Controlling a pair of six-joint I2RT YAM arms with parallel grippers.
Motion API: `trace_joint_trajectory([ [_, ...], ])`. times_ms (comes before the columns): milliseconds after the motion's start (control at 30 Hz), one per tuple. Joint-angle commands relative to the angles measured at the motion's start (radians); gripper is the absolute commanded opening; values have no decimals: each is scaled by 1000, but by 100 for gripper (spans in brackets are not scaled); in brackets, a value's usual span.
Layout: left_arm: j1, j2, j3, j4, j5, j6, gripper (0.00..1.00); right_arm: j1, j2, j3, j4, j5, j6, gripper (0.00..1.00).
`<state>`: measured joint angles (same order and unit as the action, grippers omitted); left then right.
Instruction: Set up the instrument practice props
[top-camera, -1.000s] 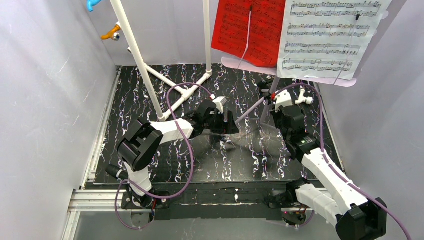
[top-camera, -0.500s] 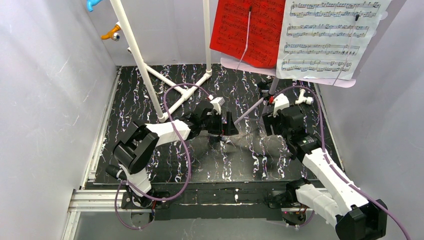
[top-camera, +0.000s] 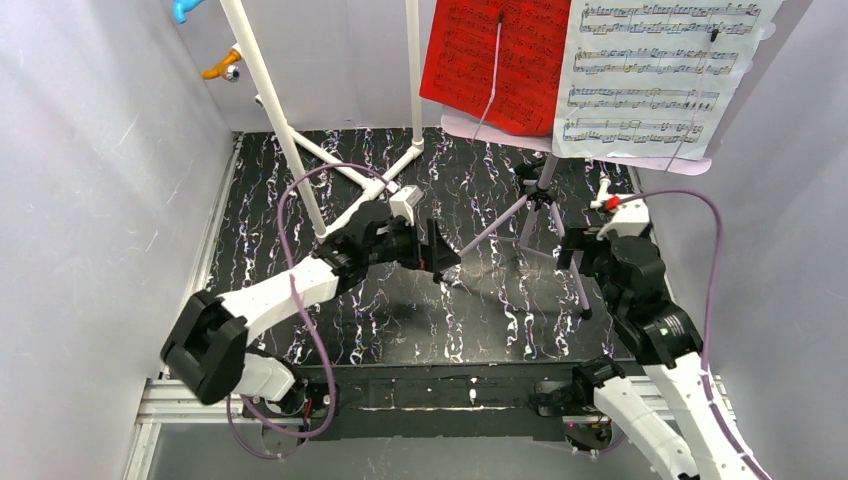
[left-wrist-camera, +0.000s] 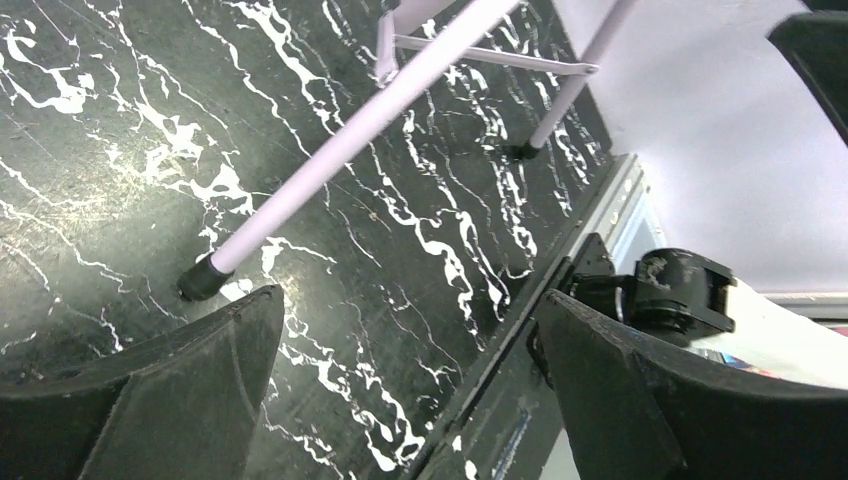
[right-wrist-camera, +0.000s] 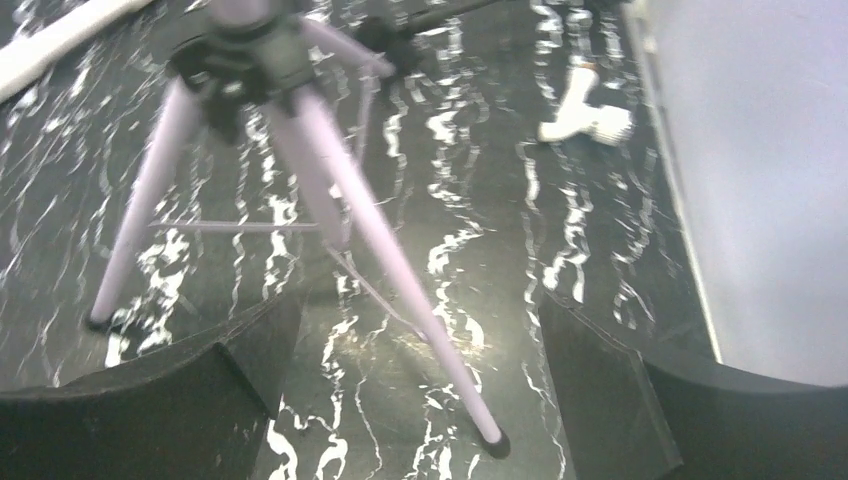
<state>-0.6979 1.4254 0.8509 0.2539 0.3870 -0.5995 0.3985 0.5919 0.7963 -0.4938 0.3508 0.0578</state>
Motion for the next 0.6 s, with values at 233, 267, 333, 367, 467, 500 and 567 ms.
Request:
trace_joint_trajectory([
  [233, 9, -441, -153, -211, 16, -7, 98, -3, 78, -29, -47, 510, 309, 98],
  [267, 9, -480, -155, -241, 2, -1, 98, -6, 83, -51, -14, 486, 336, 98],
  [333, 9, -568, -162, -326, -11, 5, 98, -15, 107, -85, 43, 459, 382, 98],
  [367, 9, -596, -165, -356, -19, 7, 98, -25, 121, -95, 58, 452, 398, 98],
  [467, 9, -705, -159, -446, -37, 13, 98, -97, 154, -136, 151, 407, 420, 98],
  [500, 8, -728, -154, -474, -40, 16, 98, -145, 171, -150, 198, 352, 418, 99],
  [567, 8, -764, -140, -521, -41, 23, 98, -274, 246, -151, 262, 201, 444, 98],
])
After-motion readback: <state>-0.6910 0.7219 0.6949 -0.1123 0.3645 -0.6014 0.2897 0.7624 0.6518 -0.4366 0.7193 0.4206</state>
